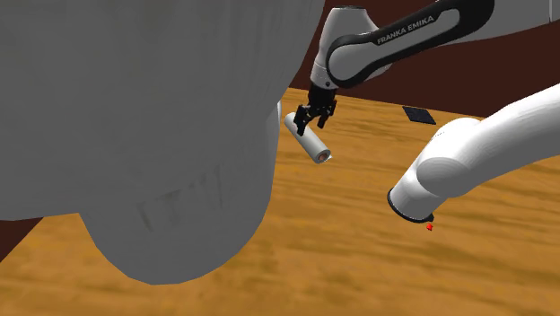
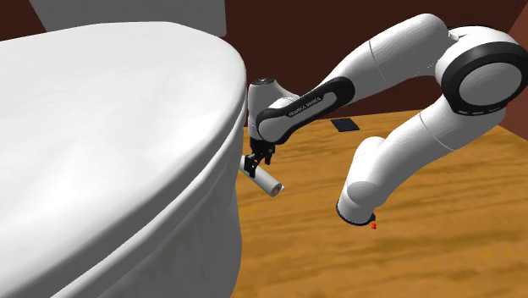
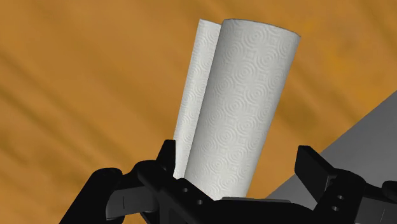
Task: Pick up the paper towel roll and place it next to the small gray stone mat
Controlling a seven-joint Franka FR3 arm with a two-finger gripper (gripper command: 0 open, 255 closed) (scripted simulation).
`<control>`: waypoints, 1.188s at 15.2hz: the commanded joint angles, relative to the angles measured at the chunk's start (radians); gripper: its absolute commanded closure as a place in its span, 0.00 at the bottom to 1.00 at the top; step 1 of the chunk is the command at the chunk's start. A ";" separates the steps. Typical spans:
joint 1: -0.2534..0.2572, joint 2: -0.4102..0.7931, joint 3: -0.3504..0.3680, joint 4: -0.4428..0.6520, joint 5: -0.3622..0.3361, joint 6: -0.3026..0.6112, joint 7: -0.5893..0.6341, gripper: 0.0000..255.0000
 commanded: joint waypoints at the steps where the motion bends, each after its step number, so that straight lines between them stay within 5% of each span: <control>1: 0.001 0.019 0.001 -0.016 0.003 0.036 -0.002 0.00; 11: 0.003 0.050 0.003 -0.032 0.007 0.083 -0.004 0.00; 12: 0.003 0.050 0.003 -0.032 0.007 0.083 -0.004 1.00; 18: 0.003 0.050 0.004 -0.031 0.007 0.083 -0.003 1.00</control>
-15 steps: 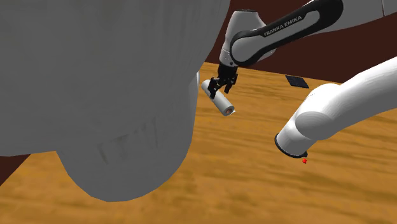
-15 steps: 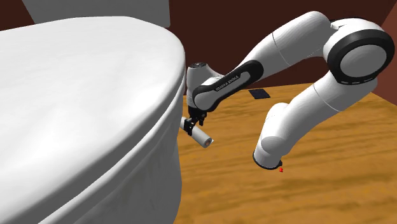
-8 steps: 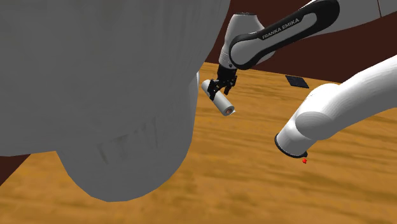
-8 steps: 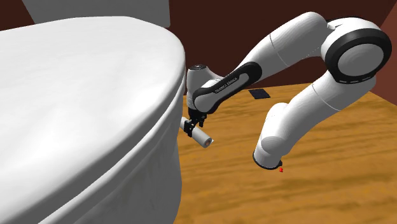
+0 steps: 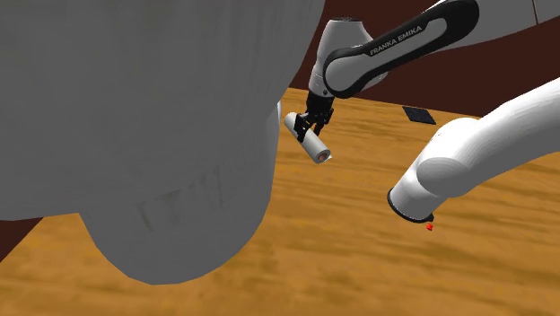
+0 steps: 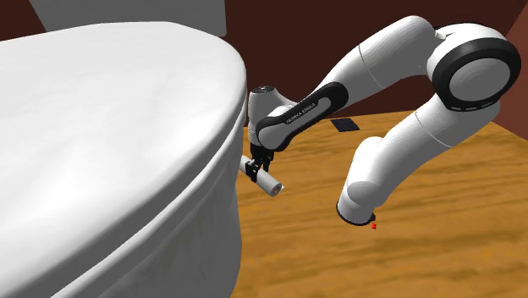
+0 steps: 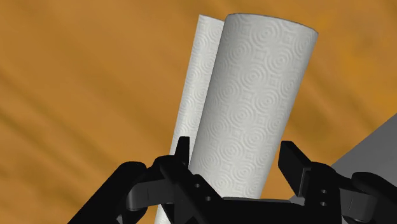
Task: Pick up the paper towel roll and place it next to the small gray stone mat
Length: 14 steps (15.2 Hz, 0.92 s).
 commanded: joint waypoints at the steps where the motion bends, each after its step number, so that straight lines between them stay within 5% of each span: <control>1: 0.000 0.000 0.000 0.000 0.000 0.000 0.000 1.00; 14: -0.006 -0.112 -0.007 0.081 -0.015 -0.194 0.012 1.00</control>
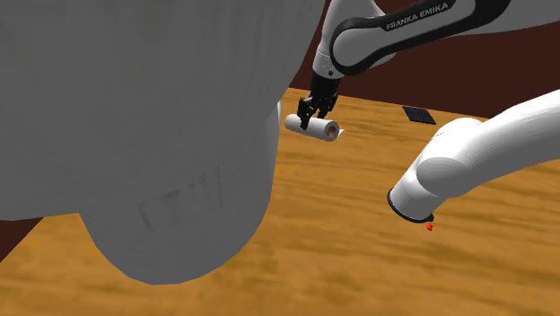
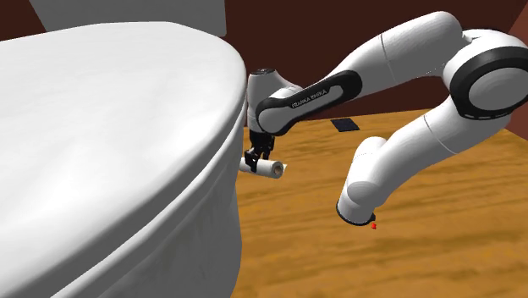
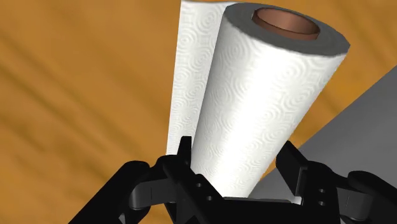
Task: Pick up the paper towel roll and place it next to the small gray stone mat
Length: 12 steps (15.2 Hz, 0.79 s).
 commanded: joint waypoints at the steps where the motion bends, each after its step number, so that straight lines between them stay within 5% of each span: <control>1: 0.000 -0.020 -0.001 0.016 -0.002 -0.036 0.003 1.00; 12: -0.004 -0.081 -0.008 0.127 -0.013 -0.208 0.013 1.00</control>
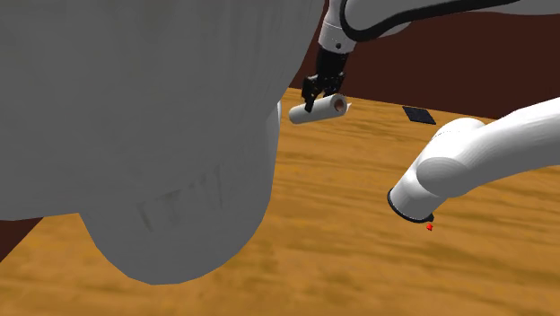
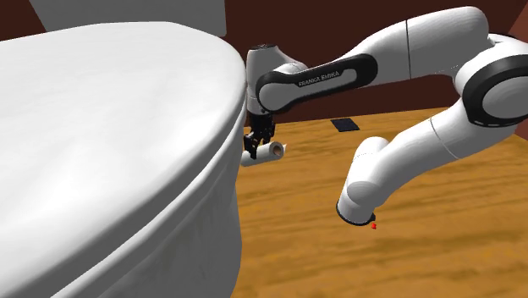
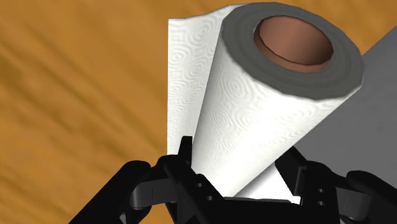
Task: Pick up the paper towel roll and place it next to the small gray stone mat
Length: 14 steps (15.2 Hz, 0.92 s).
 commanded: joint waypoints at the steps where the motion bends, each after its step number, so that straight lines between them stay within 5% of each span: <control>1: -0.001 -0.008 -0.002 0.021 -0.002 -0.030 0.001 1.00; 14: -0.166 -0.087 -0.262 -0.007 -0.182 -0.092 -0.297 1.00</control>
